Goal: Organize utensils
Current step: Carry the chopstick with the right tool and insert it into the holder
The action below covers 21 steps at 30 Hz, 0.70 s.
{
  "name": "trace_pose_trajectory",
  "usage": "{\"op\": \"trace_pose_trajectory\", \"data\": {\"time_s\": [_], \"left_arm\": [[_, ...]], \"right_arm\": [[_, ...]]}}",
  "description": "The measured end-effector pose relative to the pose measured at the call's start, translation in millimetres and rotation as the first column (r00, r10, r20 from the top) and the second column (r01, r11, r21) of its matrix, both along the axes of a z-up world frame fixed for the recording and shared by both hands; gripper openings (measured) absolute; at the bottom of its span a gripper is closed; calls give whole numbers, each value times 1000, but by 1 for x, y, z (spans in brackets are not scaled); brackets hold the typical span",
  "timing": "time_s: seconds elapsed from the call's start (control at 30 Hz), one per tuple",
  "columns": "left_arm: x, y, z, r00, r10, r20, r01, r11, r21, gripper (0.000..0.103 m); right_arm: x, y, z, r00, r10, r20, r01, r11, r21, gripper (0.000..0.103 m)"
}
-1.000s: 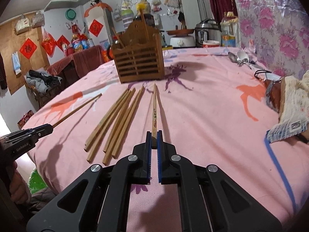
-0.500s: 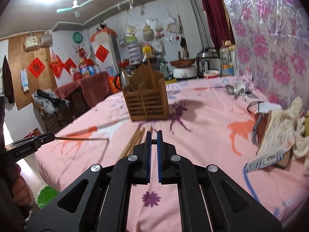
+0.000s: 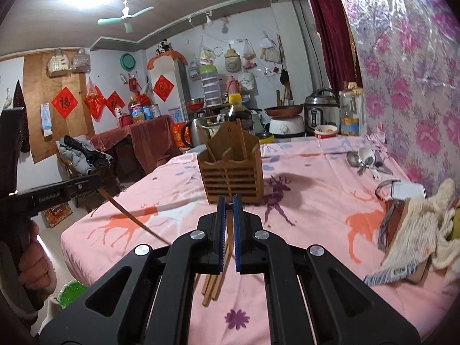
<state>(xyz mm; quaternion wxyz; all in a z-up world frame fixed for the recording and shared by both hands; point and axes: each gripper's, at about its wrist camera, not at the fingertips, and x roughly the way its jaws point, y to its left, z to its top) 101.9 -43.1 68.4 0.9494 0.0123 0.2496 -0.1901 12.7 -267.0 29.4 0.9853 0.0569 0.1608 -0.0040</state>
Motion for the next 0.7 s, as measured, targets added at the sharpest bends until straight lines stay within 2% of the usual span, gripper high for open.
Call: {"op": "trace_pose_trajectory", "data": {"time_s": [0.3, 0.5, 0.7], "left_arm": [[36, -20, 26, 1000, -21, 16, 21, 1000, 7, 6], [75, -37, 44, 999, -29, 18, 29, 1000, 8, 6], [114, -51, 75, 998, -29, 50, 29, 1000, -10, 6]], "right_arm": [[31, -6, 18, 1000, 16, -2, -16, 1000, 6, 6], [58, -15, 36, 1000, 18, 9, -19, 999, 27, 6], [93, -37, 75, 997, -11, 70, 8, 999, 41, 6]]}}
